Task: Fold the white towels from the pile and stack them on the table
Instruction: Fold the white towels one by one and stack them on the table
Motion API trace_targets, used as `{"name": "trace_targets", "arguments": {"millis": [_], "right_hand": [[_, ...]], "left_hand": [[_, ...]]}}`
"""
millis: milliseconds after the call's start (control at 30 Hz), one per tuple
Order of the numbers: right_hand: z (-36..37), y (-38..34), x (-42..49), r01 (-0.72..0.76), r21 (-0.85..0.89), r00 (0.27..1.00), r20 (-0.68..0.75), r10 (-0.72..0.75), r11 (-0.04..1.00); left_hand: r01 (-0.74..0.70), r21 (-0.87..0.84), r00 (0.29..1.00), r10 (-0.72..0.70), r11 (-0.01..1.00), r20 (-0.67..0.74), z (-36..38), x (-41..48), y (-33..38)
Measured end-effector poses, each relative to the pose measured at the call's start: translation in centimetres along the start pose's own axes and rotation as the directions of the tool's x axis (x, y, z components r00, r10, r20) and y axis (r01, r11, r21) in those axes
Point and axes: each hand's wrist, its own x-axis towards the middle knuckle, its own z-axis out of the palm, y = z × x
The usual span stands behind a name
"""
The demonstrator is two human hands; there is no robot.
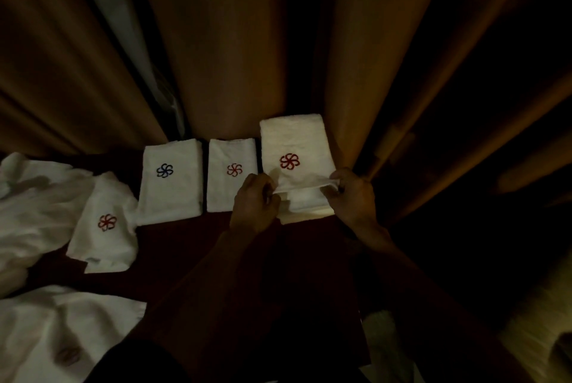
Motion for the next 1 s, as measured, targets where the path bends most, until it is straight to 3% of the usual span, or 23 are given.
{"name": "trace_targets", "arguments": {"millis": [133, 367, 500, 600, 733, 1000], "right_hand": [[0.0, 0.8, -0.1, 0.056, -0.041, 0.998, -0.039, -0.058, 0.998], [-0.9, 0.2, 0.7, 0.089, -0.034, 0.993, 0.081, -0.086, 0.995], [-0.3, -0.5, 1.4, 0.011, 0.105, 1.000, -0.026, -0.008, 0.994], [1.3, 0.1, 1.6, 0.027, 0.001, 0.996, 0.089, -0.027, 1.000], [2.9, 1.8, 1.6, -0.075, -0.134, 0.954, 0.279, 0.111, 0.988], [3.6, 4.3, 2.2, -0.241, -0.041, 0.912, 0.332, 0.241, 0.970]], "left_hand": [[0.018, 0.007, 0.999, -0.018, 1.000, 0.037, -0.1, -0.2, -0.8], [0.192, -0.065, 0.981, -0.189, 0.979, 0.047, 0.3, -0.2, 0.1], [0.194, -0.072, 0.981, -0.195, 0.978, -0.013, 0.4, 0.7, 0.7], [0.283, -0.163, 0.951, -0.255, 0.945, 0.173, 1.1, 1.2, 0.9], [0.357, -0.170, 0.896, -0.285, 0.919, 0.342, 2.3, 1.3, 0.4], [0.365, -0.177, 0.885, -0.282, 0.914, 0.371, 3.1, 1.4, 0.0]]}}
